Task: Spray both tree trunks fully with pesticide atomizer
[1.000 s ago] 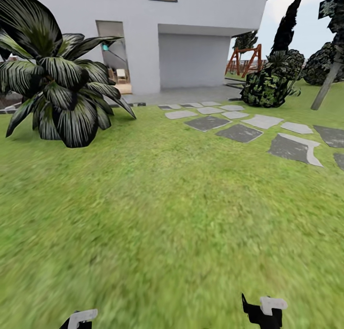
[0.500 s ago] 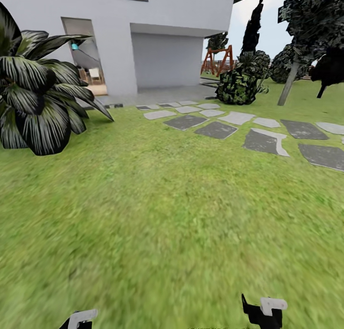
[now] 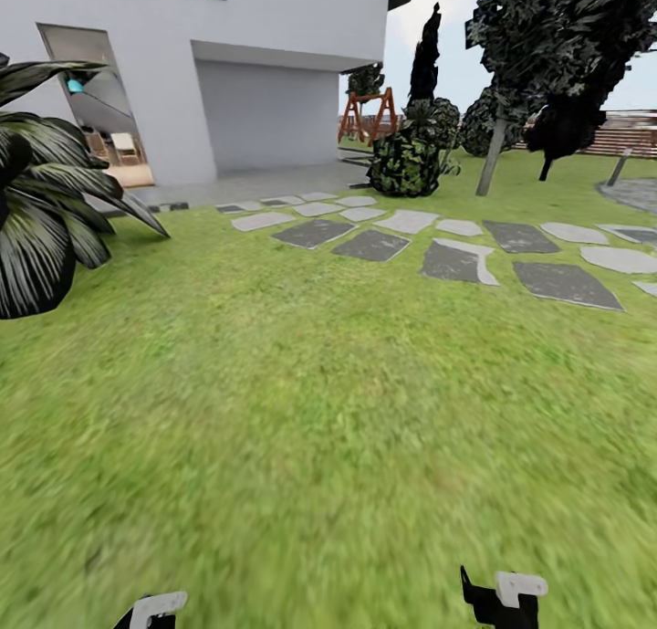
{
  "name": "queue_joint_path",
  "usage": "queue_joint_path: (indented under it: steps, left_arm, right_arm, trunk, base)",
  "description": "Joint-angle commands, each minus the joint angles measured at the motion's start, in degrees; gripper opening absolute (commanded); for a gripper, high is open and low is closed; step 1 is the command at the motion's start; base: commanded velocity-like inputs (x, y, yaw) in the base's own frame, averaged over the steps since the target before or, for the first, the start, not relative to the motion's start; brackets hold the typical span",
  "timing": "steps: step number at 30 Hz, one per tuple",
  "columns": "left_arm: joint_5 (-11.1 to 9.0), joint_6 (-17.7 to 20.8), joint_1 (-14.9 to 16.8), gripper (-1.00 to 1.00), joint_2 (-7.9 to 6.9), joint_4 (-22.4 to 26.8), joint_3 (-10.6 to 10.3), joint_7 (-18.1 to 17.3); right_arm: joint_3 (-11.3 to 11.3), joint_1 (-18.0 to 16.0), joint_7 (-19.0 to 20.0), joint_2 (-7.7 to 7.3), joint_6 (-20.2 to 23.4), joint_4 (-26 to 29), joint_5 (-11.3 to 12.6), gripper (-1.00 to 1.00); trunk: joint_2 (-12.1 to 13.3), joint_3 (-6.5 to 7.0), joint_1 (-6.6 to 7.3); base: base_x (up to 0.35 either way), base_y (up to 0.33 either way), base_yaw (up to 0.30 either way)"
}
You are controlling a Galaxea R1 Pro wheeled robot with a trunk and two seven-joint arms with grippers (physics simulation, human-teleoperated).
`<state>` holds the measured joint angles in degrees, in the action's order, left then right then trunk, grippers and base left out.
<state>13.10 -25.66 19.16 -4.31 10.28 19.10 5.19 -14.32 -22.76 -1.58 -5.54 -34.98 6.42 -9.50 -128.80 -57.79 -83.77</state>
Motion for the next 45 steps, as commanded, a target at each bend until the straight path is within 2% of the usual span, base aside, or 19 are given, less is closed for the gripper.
queue_joint_path:
  steps: [1, 45]
  left_arm:
    - [0.0, 0.0, 0.0, -1.0, 0.0, 0.0, 0.02, 0.0]
    - [0.09, 0.01, 0.03, -1.0, 0.38, 0.35, -0.29, 0.01]
  right_arm:
    - [-0.01, 0.0, 0.0, 0.0, 0.0, -0.02, 0.0, 1.0]
    - [-0.01, 0.0, 0.0, -0.03, -0.09, -0.09, 0.0, 1.0]
  trunk:
    - [0.0, 0.0, 0.0]
    - [0.0, 0.0, 0.0]
  base:
    - [0.0, 0.0, -0.295]
    - [0.0, 0.0, -0.299]
